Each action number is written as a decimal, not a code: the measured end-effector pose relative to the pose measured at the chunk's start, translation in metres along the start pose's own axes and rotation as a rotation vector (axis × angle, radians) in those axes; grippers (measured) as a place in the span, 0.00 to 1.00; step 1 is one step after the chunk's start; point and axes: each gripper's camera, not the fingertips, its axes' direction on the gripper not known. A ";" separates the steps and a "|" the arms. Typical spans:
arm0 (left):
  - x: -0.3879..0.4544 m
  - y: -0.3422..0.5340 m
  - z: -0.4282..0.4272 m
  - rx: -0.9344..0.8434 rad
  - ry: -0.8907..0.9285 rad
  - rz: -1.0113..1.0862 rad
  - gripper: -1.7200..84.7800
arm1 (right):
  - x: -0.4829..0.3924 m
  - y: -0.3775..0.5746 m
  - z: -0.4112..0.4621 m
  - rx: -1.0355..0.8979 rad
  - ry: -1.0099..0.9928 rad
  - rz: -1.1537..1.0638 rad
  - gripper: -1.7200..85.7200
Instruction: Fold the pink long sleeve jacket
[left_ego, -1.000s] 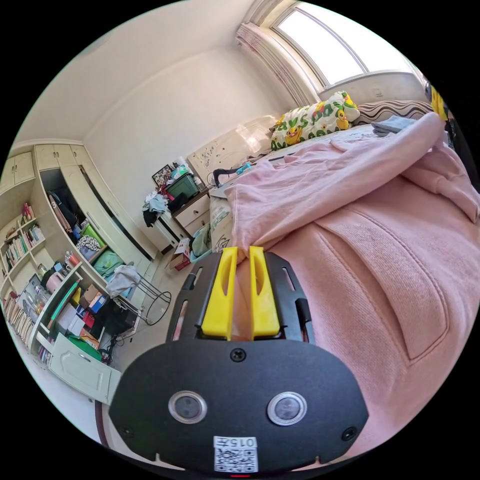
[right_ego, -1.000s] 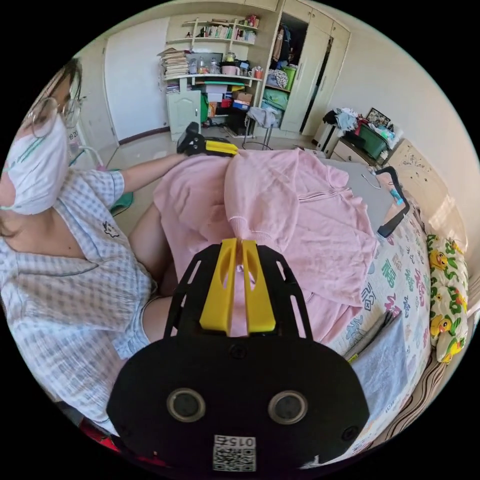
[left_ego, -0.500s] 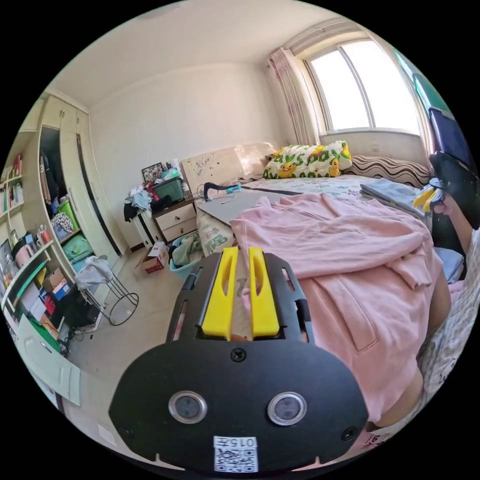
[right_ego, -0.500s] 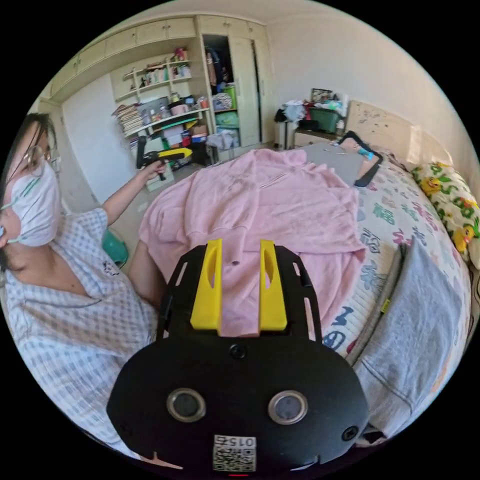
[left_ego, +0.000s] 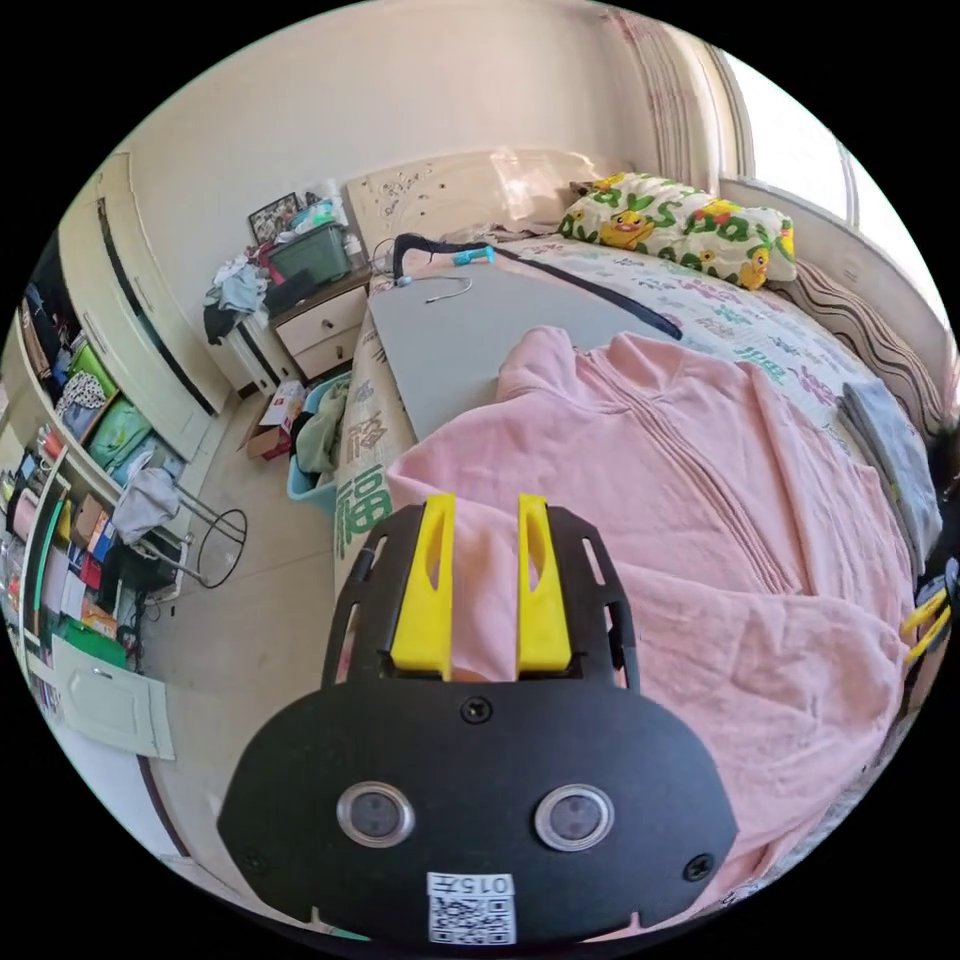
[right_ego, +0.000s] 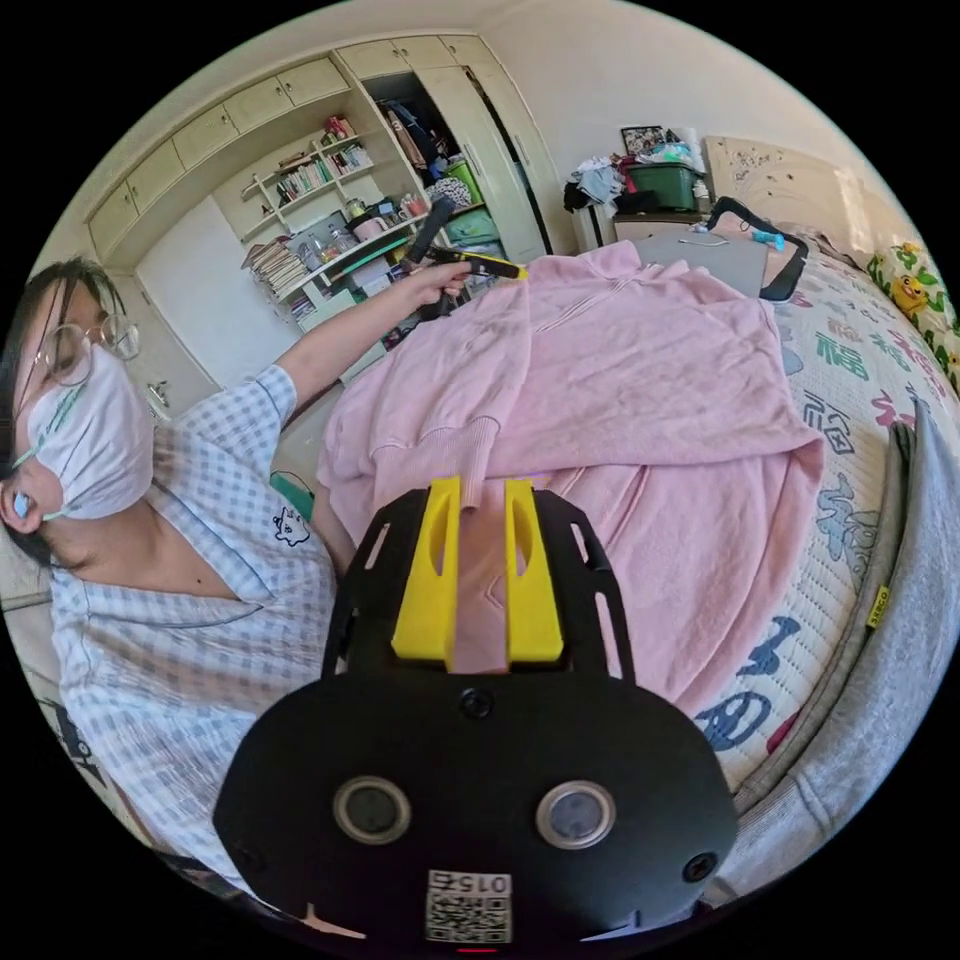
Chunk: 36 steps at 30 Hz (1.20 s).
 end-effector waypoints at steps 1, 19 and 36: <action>-0.005 -0.004 0.011 -0.038 -0.021 -0.032 0.08 | 0.001 0.000 0.000 -0.008 -0.021 -0.006 0.07; -0.017 -0.030 -0.081 0.172 -0.106 0.032 0.04 | -0.016 0.024 -0.063 0.146 0.193 0.038 0.08; 0.223 0.171 -0.382 0.559 0.381 0.510 0.10 | -0.003 -0.094 -0.080 0.087 0.096 -0.019 0.13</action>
